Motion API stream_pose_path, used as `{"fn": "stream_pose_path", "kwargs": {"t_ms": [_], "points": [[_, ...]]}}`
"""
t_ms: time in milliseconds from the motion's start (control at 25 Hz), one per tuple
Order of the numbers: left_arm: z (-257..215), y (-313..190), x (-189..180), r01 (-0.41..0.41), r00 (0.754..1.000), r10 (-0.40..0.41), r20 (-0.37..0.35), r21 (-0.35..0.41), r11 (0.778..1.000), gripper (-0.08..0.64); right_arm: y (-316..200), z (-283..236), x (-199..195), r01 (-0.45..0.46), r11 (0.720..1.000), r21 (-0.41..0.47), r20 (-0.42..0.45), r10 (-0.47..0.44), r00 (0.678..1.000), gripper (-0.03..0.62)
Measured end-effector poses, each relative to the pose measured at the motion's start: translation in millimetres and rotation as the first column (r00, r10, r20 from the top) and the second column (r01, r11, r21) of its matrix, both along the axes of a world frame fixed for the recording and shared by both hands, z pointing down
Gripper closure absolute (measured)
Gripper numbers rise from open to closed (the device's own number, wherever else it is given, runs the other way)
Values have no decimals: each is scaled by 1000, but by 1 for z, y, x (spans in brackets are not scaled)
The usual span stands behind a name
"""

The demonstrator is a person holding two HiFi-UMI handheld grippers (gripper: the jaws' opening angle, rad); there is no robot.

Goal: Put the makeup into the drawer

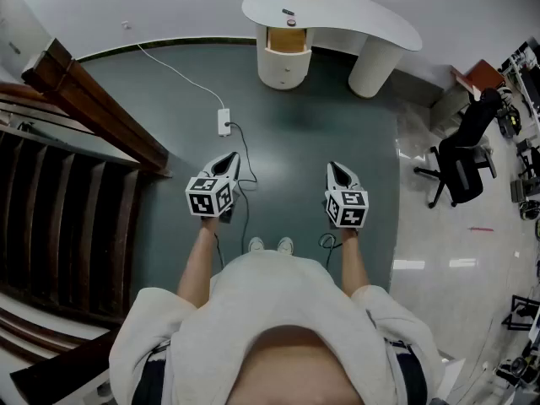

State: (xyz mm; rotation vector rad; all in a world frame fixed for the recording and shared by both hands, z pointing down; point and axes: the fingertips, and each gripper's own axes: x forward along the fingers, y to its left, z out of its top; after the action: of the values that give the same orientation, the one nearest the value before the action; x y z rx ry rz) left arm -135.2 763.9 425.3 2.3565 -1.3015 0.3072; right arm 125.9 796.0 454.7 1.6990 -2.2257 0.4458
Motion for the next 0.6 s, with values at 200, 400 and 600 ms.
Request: {"fn": "stream_pose_path", "kwargs": {"t_ms": [200, 400, 600], "points": [[3, -1, 4, -1, 1000, 1, 2, -6, 1000, 548, -2, 3, 3, 0, 1000, -7, 1, 0, 1000, 597], [4, -2, 10, -2, 1000, 2, 4, -9, 1000, 548, -3, 0, 3, 24, 999, 29, 28, -25, 999, 595], [4, -5, 20, -2, 1000, 2, 5, -6, 1000, 548, -7, -5, -18, 153, 985, 83, 78, -159, 984, 243]]}}
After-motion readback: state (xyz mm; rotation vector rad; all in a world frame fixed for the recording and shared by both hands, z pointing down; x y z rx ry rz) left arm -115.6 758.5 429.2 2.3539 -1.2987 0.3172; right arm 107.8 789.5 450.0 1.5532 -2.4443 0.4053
